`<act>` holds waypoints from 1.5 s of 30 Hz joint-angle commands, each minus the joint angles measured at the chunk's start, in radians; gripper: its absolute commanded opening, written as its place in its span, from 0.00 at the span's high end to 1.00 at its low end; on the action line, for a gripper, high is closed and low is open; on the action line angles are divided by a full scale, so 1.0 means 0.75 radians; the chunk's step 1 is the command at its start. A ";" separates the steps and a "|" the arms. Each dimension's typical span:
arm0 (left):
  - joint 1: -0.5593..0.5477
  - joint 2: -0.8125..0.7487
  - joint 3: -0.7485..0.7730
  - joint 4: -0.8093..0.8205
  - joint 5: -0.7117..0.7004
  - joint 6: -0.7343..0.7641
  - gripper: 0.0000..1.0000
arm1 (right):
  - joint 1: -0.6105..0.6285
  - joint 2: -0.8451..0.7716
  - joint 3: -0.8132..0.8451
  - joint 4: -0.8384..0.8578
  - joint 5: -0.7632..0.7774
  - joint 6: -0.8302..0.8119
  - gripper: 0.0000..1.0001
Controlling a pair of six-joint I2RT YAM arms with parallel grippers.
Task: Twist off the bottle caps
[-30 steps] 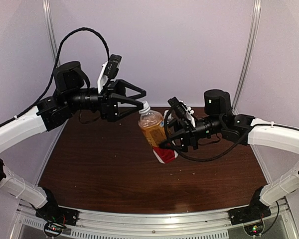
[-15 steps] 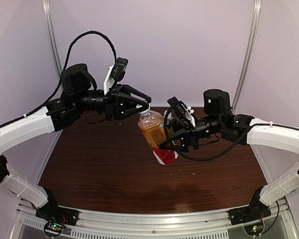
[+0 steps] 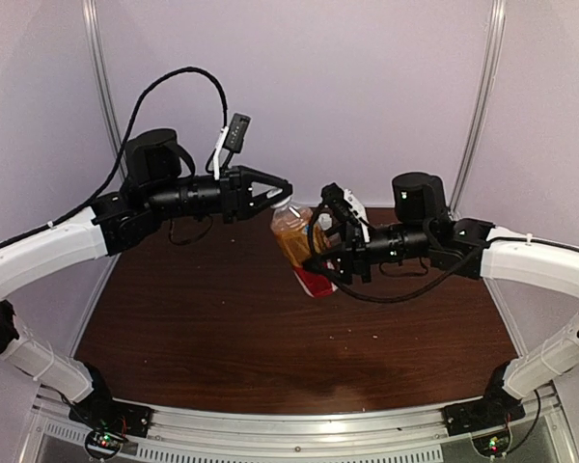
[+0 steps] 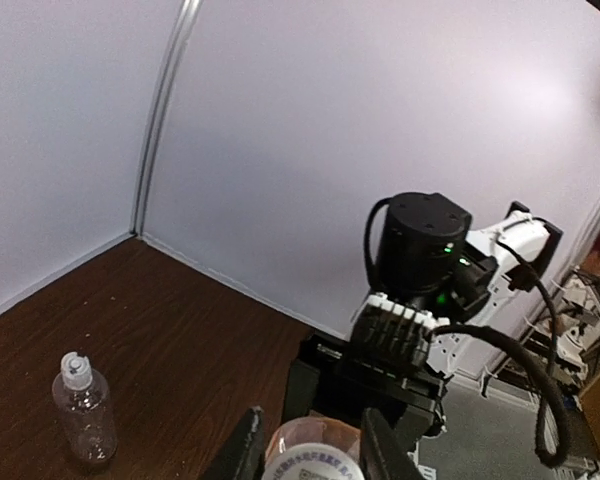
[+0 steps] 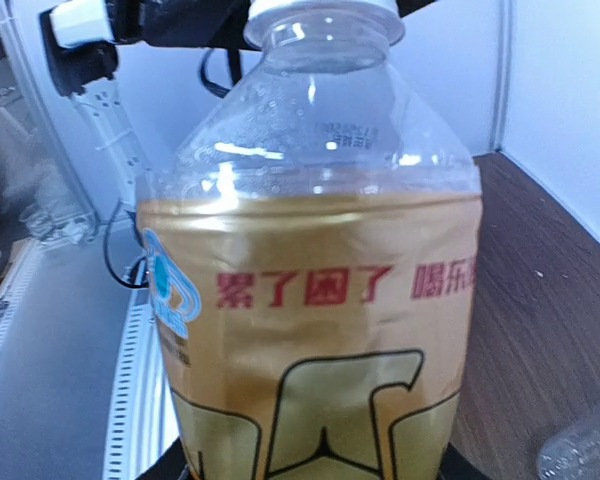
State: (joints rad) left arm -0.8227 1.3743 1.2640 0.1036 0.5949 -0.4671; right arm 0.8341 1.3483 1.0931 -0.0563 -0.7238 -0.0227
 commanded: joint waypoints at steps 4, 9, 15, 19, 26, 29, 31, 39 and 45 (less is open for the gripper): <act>-0.092 0.005 0.068 -0.256 -0.684 -0.294 0.74 | 0.013 0.000 -0.042 0.023 0.571 -0.122 0.62; -0.095 0.018 0.095 -0.271 -0.712 -0.277 0.65 | 0.023 -0.007 -0.056 0.042 0.586 -0.130 0.62; -0.083 0.019 0.096 -0.207 -0.597 -0.182 0.51 | 0.023 -0.035 -0.073 0.048 0.454 -0.139 0.63; -0.046 0.016 0.086 -0.147 -0.436 -0.156 0.41 | 0.023 -0.060 -0.087 0.064 0.319 -0.143 0.64; -0.004 -0.065 0.026 -0.016 -0.149 0.011 0.21 | 0.021 -0.059 -0.064 0.021 0.052 -0.127 0.64; 0.002 -0.098 0.014 -0.010 0.005 0.118 0.16 | 0.021 -0.047 -0.039 0.004 -0.061 -0.097 0.64; 0.003 -0.114 0.004 0.003 0.124 0.170 0.15 | 0.021 -0.037 -0.018 -0.002 -0.141 -0.075 0.64; 0.005 -0.124 -0.006 0.039 0.365 0.257 0.15 | 0.021 0.002 0.017 0.121 -0.436 0.111 0.63; 0.005 -0.085 0.000 0.123 0.433 0.199 0.20 | 0.022 0.001 0.021 0.172 -0.504 0.166 0.62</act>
State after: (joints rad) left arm -0.8253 1.2907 1.2675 0.0956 0.8421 -0.3115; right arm 0.8513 1.3464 1.0767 0.0105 -1.0191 0.0502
